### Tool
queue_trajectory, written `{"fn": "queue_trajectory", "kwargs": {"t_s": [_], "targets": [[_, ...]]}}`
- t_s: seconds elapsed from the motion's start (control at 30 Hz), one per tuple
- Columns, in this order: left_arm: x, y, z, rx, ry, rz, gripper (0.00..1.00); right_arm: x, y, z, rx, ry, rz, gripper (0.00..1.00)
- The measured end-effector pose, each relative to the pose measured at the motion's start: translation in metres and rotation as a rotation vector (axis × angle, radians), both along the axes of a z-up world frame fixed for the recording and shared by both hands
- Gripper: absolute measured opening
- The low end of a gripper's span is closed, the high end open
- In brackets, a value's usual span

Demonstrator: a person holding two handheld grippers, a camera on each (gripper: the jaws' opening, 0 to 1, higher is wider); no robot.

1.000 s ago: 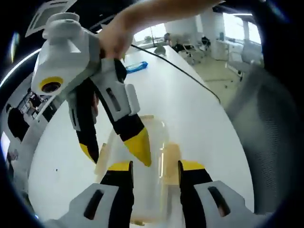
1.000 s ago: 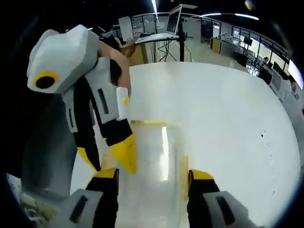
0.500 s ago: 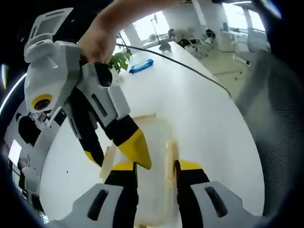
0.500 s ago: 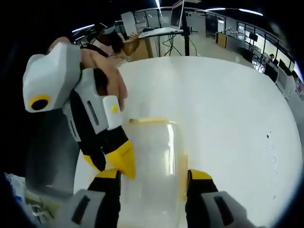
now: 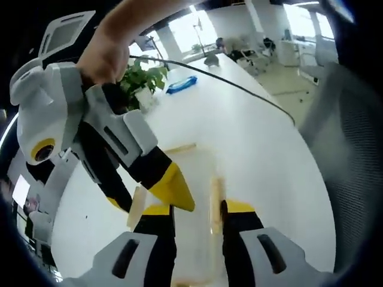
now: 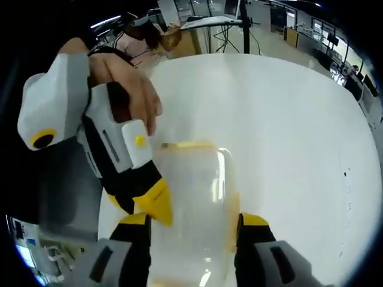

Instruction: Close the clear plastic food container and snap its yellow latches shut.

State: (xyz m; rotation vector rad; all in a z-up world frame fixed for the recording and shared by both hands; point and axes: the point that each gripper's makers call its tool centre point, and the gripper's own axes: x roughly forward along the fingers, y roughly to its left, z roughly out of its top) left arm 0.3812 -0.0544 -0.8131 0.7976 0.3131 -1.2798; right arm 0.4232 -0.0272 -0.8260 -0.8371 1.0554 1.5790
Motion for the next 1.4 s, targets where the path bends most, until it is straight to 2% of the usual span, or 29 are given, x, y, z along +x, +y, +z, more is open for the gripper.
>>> {"fn": "queue_trajectory", "kwargs": {"t_s": [0.13,0.17,0.2,0.5,0.6,0.77,0.83,0.87,0.9,0.93,0.97,1.03,1.07,1.17,1.4], "targets": [[0.0,-0.002,0.001,0.002,-0.01,-0.02,0.24,0.0,-0.001,0.0,0.013,0.005,-0.006,0.55],[-0.004,0.0,-0.004,0.013,0.025,0.0,0.24,0.001,-0.002,-0.001,0.008,-0.002,-0.011,0.55],[0.0,-0.003,-0.004,0.006,-0.006,-0.011,0.24,0.0,-0.001,-0.001,0.011,0.002,-0.006,0.55],[0.0,-0.003,0.0,-0.022,-0.007,-0.019,0.24,0.001,0.0,-0.003,-0.008,0.023,0.009,0.55],[0.0,-0.003,0.0,-0.051,0.015,-0.046,0.25,0.001,0.0,-0.002,0.008,0.021,0.009,0.55],[-0.002,-0.003,0.0,-0.058,0.011,-0.078,0.27,0.001,0.001,-0.002,0.021,0.027,0.028,0.58],[-0.004,0.0,-0.001,-0.002,-0.018,-0.139,0.29,0.0,0.002,-0.001,0.042,0.028,0.035,0.59],[-0.004,0.004,-0.001,0.054,-0.07,-0.178,0.3,0.003,0.004,0.001,0.056,0.0,0.036,0.59],[-0.009,0.006,-0.004,0.07,-0.038,-0.162,0.32,0.007,0.002,0.002,0.05,-0.028,0.041,0.58],[-0.012,0.007,-0.005,0.09,-0.042,-0.189,0.37,0.012,0.0,0.008,0.047,-0.063,0.053,0.56],[-0.014,0.009,-0.004,0.082,-0.012,-0.163,0.4,0.013,0.0,0.01,0.052,-0.068,0.052,0.56],[-0.015,0.012,0.0,0.078,-0.001,-0.156,0.43,0.01,0.009,0.025,0.122,-0.038,0.011,0.57],[-0.016,0.014,0.002,0.079,0.003,-0.15,0.42,0.008,0.006,0.03,0.115,-0.031,0.006,0.57],[-0.013,0.017,0.007,0.07,0.024,-0.114,0.41,0.006,0.002,0.03,0.108,-0.06,0.029,0.59],[-0.011,0.019,0.008,0.086,0.045,-0.11,0.45,0.002,-0.001,0.029,0.089,-0.077,0.038,0.6]]}}
